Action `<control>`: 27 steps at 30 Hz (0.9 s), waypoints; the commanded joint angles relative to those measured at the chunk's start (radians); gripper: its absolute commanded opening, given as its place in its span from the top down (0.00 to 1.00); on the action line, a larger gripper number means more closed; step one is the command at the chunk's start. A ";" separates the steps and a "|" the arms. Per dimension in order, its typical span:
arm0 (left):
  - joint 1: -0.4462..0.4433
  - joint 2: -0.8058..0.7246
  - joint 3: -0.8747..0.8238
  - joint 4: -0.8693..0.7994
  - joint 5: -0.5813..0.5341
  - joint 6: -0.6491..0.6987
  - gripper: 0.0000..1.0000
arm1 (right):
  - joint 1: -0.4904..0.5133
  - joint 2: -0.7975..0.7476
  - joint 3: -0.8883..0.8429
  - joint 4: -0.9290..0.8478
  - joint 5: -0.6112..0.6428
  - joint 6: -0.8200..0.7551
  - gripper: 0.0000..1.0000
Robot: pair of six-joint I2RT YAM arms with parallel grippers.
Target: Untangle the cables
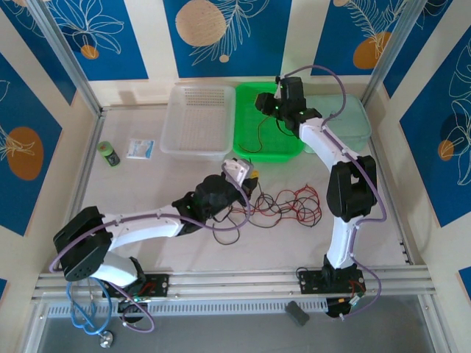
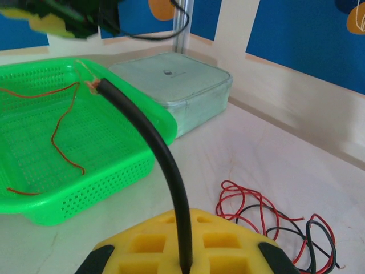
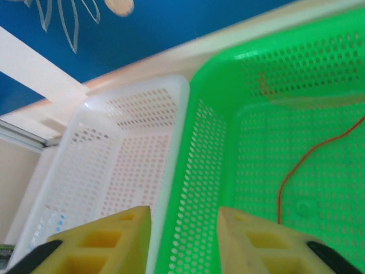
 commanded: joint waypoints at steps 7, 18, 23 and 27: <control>0.006 -0.028 0.171 -0.119 -0.026 0.099 1.00 | -0.007 -0.108 -0.051 -0.202 0.001 -0.003 0.43; 0.034 -0.013 0.368 -0.220 -0.035 0.217 1.00 | -0.035 -0.708 -0.566 -0.449 0.050 0.172 0.36; 0.043 0.000 0.422 -0.227 -0.036 0.253 1.00 | -0.038 -0.877 -0.745 -0.574 0.035 0.337 0.40; 0.049 0.001 0.450 -0.233 -0.024 0.263 1.00 | -0.061 -0.927 -0.874 -0.597 -0.007 0.444 0.40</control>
